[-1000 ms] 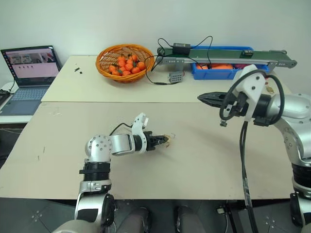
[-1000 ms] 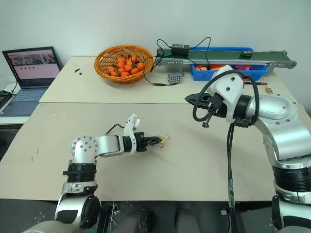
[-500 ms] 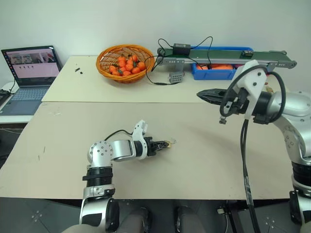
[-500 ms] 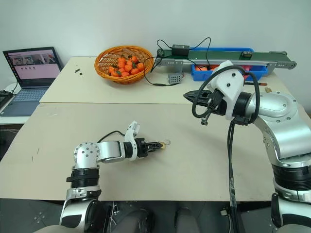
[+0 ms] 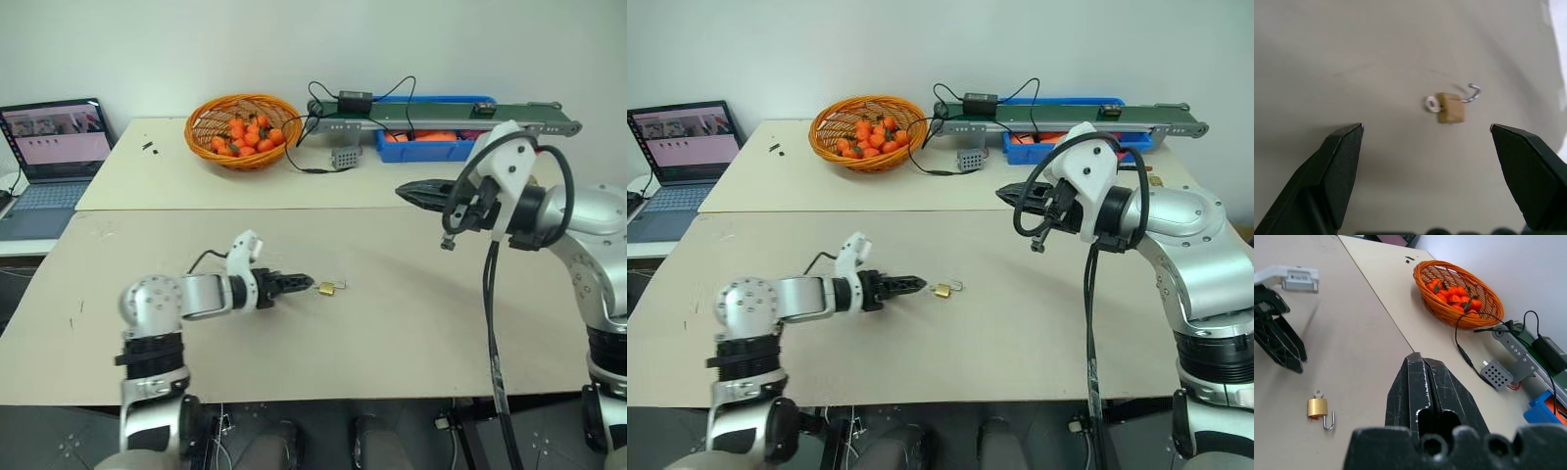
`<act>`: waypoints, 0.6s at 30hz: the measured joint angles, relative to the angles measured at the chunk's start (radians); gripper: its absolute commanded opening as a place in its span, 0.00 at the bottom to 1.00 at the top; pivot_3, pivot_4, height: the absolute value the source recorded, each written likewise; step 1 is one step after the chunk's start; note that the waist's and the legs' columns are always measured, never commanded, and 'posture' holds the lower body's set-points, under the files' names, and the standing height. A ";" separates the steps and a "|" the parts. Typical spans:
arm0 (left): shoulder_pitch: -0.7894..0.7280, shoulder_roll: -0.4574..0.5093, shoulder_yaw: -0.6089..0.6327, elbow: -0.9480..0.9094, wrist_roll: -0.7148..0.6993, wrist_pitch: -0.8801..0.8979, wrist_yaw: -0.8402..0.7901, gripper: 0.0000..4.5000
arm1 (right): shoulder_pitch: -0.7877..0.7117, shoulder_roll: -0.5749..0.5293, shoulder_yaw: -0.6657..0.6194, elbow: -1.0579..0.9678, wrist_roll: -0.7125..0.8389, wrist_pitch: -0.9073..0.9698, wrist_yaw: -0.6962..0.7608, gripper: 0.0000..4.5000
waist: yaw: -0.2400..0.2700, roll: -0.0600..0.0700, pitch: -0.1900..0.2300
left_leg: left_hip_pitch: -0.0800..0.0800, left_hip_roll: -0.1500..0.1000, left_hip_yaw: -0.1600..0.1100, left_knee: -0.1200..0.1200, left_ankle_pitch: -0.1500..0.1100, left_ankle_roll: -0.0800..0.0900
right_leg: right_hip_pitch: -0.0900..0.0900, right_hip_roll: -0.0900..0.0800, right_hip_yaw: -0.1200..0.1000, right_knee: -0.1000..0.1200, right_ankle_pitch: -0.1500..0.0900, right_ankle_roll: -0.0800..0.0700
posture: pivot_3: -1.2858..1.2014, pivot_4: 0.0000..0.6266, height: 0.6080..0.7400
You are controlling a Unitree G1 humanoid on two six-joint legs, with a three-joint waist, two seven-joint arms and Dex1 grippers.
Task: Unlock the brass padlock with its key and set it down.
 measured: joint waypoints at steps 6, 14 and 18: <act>0.001 0.227 -0.137 -0.040 0.101 -0.203 -0.274 0.99 | 0.005 -0.010 0.004 0.022 -0.005 -0.025 0.032 0.00 | 0.010 0.000 0.000 | -0.005 0.000 0.000 0.000 0.000 0.000 | -0.004 0.002 0.001 -0.002 0.000 0.000 | 0.52 0.24 1.00; -0.037 0.502 -0.305 -0.132 0.318 -0.691 -0.782 0.99 | 0.108 -0.158 0.042 0.070 -0.046 -0.064 0.189 0.00 | 0.021 0.000 0.001 | -0.007 -0.001 -0.001 -0.002 -0.001 0.003 | -0.004 -0.004 0.000 -0.007 0.000 0.000 | 0.52 0.24 1.00; -0.056 0.512 -0.347 -0.115 0.407 -0.820 -0.867 1.00 | 0.108 -0.152 0.027 0.093 -0.024 -0.058 0.205 0.13 | 0.019 0.000 0.001 | -0.007 -0.001 -0.001 -0.002 -0.001 0.004 | -0.004 -0.004 0.000 -0.007 0.000 0.000 | 0.52 0.24 1.00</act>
